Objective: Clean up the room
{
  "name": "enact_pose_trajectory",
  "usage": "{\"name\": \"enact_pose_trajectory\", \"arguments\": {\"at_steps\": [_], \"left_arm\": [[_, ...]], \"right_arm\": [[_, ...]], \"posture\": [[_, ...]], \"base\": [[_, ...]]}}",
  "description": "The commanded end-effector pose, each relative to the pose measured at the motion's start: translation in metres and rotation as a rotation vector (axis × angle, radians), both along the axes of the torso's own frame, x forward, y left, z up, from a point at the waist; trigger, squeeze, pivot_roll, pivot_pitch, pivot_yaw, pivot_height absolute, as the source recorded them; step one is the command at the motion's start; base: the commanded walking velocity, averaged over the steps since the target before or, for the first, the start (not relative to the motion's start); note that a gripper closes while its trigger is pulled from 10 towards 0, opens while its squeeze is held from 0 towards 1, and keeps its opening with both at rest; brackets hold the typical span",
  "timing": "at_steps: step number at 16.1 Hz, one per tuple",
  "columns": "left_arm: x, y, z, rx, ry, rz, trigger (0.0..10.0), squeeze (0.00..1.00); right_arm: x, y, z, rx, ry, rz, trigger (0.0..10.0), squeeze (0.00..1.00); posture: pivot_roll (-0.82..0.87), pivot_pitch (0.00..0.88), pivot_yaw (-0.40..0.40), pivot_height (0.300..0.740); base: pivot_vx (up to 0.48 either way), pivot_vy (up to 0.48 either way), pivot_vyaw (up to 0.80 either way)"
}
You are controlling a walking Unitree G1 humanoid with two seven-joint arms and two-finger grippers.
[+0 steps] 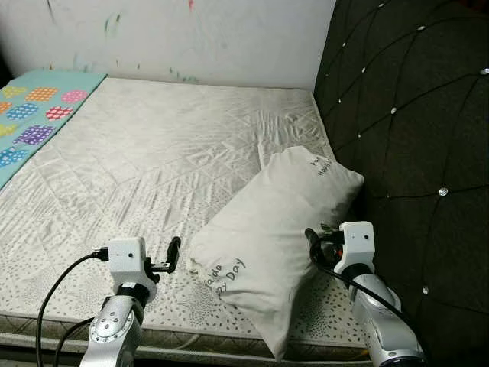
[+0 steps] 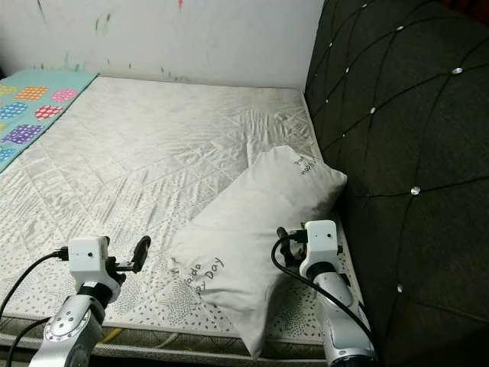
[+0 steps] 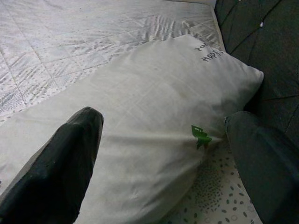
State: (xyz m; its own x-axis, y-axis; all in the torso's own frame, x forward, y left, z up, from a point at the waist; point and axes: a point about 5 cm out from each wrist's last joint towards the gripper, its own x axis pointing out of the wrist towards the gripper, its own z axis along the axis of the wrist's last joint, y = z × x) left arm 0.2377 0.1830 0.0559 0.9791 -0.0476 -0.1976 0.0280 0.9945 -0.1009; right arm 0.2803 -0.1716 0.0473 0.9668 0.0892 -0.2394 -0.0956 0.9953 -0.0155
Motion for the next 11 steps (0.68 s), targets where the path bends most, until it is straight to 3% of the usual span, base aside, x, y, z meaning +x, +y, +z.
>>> {"name": "enact_pose_trajectory", "arguments": {"at_steps": [1,11], "left_arm": [[0.0006,-0.0013,-0.0003,0.012,0.003,-0.003,10.0,0.0],[0.0018,-0.0017,-0.0006,0.015,0.004,-0.002,10.0,0.0]], "right_arm": [[0.0027,-0.0014,0.0019,-0.013,-0.008,0.001,10.0,0.0],[0.0045,0.0011,0.0023,-0.004,-0.018,0.009,10.0,0.0]], "posture": [[-0.08,0.0,-0.028,0.74],[-0.08,0.0,-0.029,0.74]], "base": [[0.0,0.0,0.0],[0.0,0.0,0.0]]}}
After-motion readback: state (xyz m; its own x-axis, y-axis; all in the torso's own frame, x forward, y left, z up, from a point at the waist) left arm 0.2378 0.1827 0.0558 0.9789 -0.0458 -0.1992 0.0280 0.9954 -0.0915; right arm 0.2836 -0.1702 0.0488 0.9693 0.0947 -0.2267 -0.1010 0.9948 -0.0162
